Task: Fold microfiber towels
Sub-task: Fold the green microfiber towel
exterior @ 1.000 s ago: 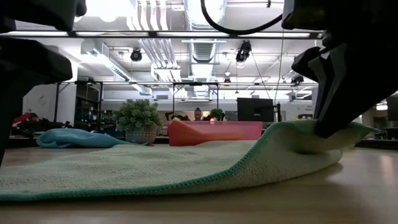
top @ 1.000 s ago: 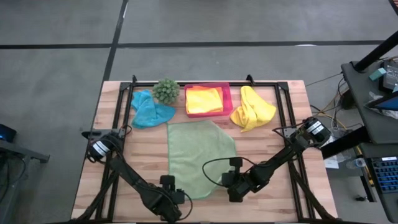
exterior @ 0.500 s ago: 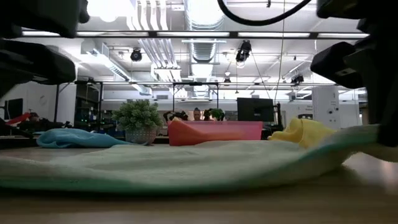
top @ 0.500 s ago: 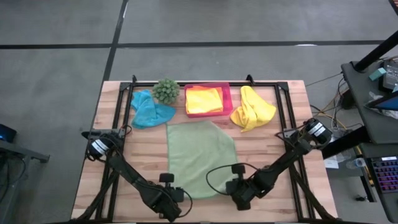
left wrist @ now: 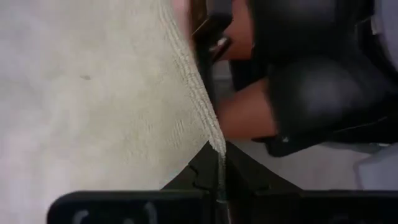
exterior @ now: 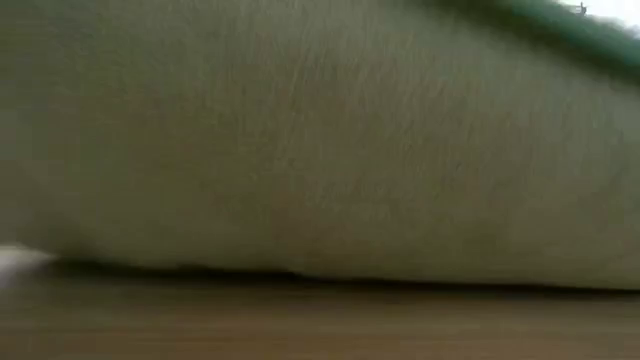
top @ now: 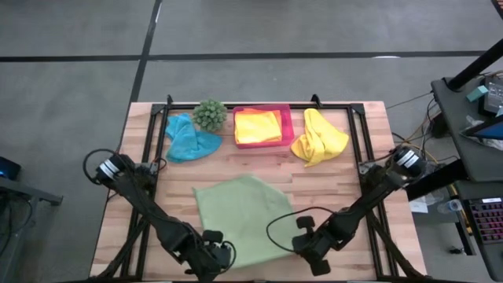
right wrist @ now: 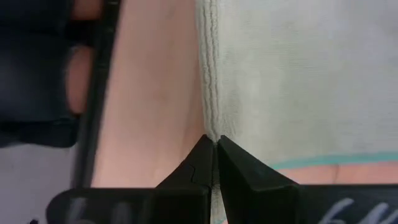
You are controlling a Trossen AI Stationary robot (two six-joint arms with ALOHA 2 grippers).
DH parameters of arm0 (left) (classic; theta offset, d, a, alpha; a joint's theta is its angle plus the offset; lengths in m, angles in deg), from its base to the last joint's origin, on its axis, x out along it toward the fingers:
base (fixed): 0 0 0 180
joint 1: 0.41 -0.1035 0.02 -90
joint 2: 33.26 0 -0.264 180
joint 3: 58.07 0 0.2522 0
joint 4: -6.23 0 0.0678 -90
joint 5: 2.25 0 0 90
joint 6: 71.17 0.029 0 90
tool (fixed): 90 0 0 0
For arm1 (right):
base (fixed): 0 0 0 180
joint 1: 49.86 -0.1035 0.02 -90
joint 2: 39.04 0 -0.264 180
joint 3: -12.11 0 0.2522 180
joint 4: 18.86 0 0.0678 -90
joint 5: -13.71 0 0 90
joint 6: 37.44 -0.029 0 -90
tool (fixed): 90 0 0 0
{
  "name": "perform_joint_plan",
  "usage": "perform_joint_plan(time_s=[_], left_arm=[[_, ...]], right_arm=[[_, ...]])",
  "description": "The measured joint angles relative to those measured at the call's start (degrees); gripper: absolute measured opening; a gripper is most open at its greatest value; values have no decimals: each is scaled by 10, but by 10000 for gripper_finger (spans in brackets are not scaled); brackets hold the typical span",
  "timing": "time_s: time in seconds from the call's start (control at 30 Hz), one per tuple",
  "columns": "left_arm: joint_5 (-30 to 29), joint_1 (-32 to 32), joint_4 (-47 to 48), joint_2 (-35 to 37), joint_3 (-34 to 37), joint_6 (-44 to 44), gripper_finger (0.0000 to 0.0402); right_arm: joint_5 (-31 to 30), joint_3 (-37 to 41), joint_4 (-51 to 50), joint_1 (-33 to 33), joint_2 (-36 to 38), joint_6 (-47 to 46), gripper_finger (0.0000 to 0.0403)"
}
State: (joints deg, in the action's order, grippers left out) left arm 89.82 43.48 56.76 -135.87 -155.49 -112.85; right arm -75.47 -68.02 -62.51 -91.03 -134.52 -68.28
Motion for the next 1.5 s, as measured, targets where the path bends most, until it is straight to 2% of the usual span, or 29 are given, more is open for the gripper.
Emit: perform_joint_plan(time_s=[0.1, 0.3, 0.5, 0.73, 0.87, 1.0, 1.23, 1.5], left_arm=[[4, 1, 6, 5, 0, 0, 0], [7, 1, 65, 1, 3, -14, 0], [-19, 1, 172, 0, 6, -44, 0], [-64, -8, 240, 0, 35, -47, 0], [-131, -11, 304, 1, 57, -61, 0], [-170, -24, 316, 3, 85, -56, 0], [-174, -59, 311, 4, 140, -45, 0], [-171, -75, 272, 4, 165, -21, 7]], right_arm=[[-7, 0, -2, 0, 26, 14, 9], [-87, 0, -25, 24, 60, 43, 9], [-107, 0, -22, 75, 53, 109, 9], [-195, 1, -25, 138, 35, 202, 9], [-202, 1, -23, 172, 35, 235, 9], [-204, 1, -24, 207, 29, 248, 9], [-203, 1, -10, 244, 7, 283, 9], [-190, 1, -5, 250, 7, 285, 11]])
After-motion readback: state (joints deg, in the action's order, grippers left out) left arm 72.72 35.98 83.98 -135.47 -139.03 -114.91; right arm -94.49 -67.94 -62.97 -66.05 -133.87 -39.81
